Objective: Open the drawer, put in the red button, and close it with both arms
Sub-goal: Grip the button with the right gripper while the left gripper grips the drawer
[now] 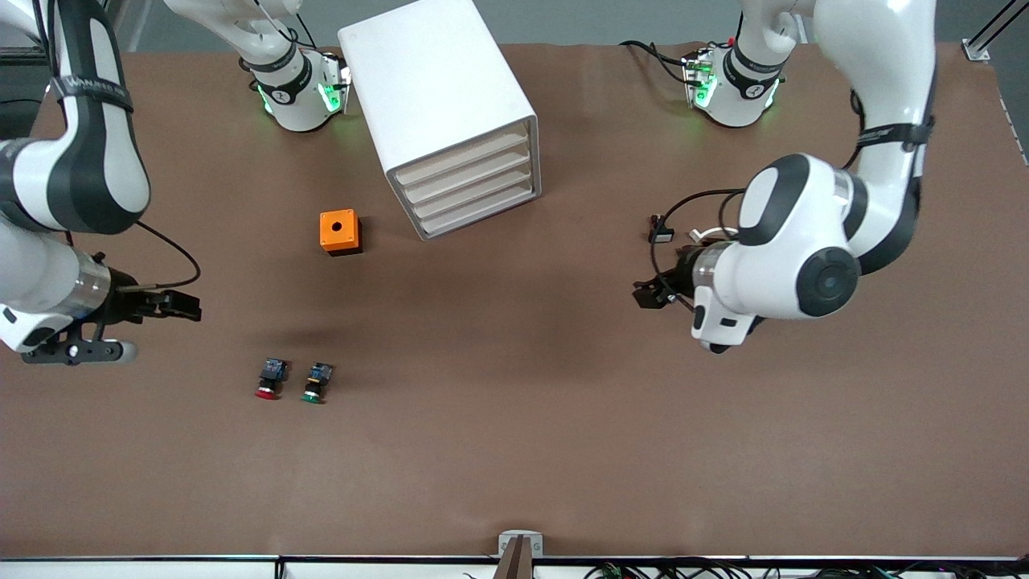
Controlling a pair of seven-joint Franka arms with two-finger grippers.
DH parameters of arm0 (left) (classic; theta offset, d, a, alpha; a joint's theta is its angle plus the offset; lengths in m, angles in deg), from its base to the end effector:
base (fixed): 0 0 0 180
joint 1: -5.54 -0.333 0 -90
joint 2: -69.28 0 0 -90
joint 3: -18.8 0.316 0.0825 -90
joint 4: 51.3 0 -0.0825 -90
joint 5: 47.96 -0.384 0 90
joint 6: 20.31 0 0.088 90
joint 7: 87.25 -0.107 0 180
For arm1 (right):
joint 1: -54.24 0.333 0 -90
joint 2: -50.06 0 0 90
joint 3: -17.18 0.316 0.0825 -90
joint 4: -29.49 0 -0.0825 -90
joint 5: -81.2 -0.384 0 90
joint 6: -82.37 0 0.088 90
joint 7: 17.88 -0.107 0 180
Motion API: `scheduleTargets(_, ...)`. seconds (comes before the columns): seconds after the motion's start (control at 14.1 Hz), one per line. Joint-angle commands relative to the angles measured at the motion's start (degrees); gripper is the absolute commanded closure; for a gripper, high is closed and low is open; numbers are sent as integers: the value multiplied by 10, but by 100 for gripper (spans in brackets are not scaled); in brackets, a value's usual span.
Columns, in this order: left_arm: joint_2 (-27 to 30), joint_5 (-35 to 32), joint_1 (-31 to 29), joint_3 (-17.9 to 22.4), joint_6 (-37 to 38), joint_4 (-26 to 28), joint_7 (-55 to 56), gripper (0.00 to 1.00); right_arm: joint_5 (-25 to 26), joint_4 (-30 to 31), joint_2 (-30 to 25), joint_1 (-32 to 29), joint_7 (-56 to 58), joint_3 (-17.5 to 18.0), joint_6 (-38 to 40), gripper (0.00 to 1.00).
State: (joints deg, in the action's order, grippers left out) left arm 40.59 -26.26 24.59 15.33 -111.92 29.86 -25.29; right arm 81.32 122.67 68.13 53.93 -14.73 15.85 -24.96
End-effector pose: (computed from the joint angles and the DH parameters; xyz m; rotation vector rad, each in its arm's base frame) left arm 0.6031 -0.2845 0.3972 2.7452 1.1019 -0.7612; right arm 0.6445 -0.0172 0.4328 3.1331 0.0438 -0.1076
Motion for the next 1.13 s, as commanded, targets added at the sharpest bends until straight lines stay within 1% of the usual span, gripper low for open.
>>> scheduleTargets(0.0,-46,63,24,1,19,-49,165,0,0,-15,40,2,-9,1,-30,0)
scheduleTargets(0.14,-67,125,41,1,19,-56,244,0,-13,-3,60,12,-45,0,-74,0)
scheduleTargets(0.35,-99,183,61,-2,20,-57,401,0,-14,11,105,12,-78,1,-145,0)
scheduleTargets(0.64,-136,250,83,-3,44,-57,507,0,-15,17,145,28,-153,0,-188,0)
scheduleTargets(0.71,-147,263,85,-7,49,-57,533,0,-15,18,158,29,-164,0,-200,0)
scheduleTargets(0.78,-160,274,86,-19,58,-57,555,0,-15,20,167,29,-167,0,-213,0)
scheduleTargets(0.92,-178,290,87,-36,64,-56,611,0,-15,40,179,30,-178,0,-257,0)
scheduleTargets(1.06,-198,323,88,-42,77,-54,641,2,-15,66,182,38,-191,0,-304,0)
